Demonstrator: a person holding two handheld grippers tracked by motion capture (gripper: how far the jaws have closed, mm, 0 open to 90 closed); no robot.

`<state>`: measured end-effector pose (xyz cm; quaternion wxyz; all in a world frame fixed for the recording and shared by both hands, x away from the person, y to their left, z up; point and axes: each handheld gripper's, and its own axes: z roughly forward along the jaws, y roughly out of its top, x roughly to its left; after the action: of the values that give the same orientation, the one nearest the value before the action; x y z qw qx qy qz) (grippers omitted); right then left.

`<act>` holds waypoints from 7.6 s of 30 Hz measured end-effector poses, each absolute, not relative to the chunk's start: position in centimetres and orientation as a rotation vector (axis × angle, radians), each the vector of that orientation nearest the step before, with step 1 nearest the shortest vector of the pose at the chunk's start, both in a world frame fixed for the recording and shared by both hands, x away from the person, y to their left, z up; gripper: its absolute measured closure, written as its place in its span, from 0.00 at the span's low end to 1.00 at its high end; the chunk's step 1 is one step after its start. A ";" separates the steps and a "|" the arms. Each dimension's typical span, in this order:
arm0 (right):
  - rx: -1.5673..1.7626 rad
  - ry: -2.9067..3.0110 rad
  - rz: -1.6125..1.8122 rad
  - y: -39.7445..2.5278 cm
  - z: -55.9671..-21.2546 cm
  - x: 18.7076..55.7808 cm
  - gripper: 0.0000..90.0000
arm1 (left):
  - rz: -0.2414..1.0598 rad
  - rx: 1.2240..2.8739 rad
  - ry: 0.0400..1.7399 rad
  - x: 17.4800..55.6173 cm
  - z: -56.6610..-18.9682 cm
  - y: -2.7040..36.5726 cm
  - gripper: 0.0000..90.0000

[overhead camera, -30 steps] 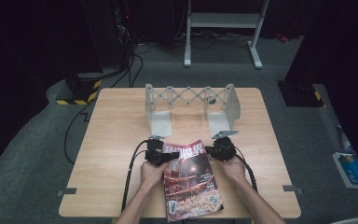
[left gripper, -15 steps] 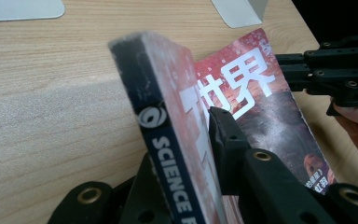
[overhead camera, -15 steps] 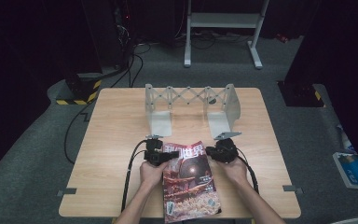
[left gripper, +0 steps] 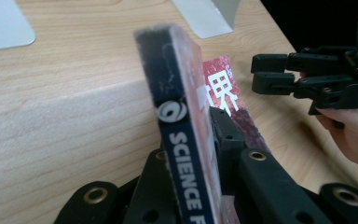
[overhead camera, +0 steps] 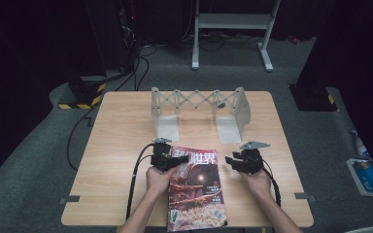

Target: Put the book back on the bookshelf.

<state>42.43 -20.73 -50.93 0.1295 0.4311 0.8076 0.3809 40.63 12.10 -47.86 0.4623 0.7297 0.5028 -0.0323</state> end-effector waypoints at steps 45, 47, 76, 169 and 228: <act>1.225 2.108 1.061 -25.7 -53.6 39.6 0.45 | 0.052 1.931 1.016 40.8 -37.3 10.4 0.93; 1.223 2.109 1.061 -25.7 -53.6 39.6 0.45 | 0.065 1.946 1.015 40.9 -36.7 10.4 0.93; 1.215 2.112 1.070 -25.7 -53.6 39.4 0.45 | 0.160 2.117 1.059 45.0 -31.2 11.1 0.93; 1.197 2.121 1.076 -25.7 -53.6 39.3 0.45 | 0.643 1.738 1.263 51.1 -30.1 16.6 0.93; 1.189 2.131 1.083 -25.6 -53.6 39.3 0.45 | 0.530 2.002 1.355 50.9 -30.5 15.8 0.93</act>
<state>39.29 -25.63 -53.63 0.2338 0.4332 0.7761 0.3943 50.94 15.84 -30.46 0.3274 0.7644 0.5173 0.2023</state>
